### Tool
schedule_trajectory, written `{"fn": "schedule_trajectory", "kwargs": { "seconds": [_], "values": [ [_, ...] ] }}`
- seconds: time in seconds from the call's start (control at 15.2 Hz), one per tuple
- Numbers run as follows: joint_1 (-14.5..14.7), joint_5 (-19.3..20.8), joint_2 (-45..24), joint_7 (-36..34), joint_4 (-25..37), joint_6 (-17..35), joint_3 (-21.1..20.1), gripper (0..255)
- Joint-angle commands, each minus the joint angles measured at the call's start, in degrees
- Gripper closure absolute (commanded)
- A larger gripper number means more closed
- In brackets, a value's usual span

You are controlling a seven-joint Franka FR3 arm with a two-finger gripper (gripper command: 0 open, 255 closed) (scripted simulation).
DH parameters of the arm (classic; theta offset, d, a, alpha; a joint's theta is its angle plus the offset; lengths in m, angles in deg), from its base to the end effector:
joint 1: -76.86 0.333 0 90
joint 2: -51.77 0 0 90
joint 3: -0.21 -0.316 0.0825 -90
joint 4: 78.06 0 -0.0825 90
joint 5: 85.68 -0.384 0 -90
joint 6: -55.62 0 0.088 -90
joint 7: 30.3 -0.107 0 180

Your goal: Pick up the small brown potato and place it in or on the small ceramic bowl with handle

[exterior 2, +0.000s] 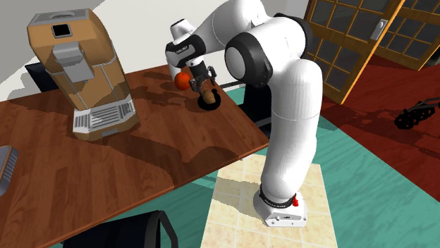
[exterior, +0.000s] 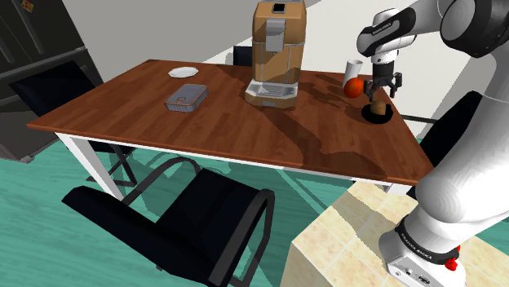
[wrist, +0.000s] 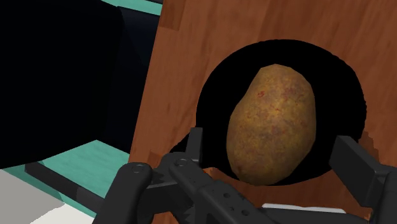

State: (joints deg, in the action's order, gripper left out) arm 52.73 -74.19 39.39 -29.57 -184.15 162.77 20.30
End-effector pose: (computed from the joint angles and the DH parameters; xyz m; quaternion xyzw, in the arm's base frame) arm 0.4192 -0.4159 0.4011 0.9306 -0.3297 -0.1351 0.0841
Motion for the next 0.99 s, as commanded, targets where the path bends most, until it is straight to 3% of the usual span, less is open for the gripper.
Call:
{"fn": "schedule_trajectory", "kwargs": {
  "seconds": [0.0, 0.2, 0.46, 0.92],
  "values": [
    [0.00, 0.00, 0.00, 0.00, 0.00, 0.00, 0.00, 0],
    [0.00, 0.00, 0.00, 0.00, 0.00, 0.00, 0.00, 0],
    [0.72, -0.39, 0.23, 0.30, 6.83, -7.18, -0.45, 0],
    [0.72, -0.39, 0.23, 0.30, 6.83, -7.18, -0.45, 0]
  ]
}}
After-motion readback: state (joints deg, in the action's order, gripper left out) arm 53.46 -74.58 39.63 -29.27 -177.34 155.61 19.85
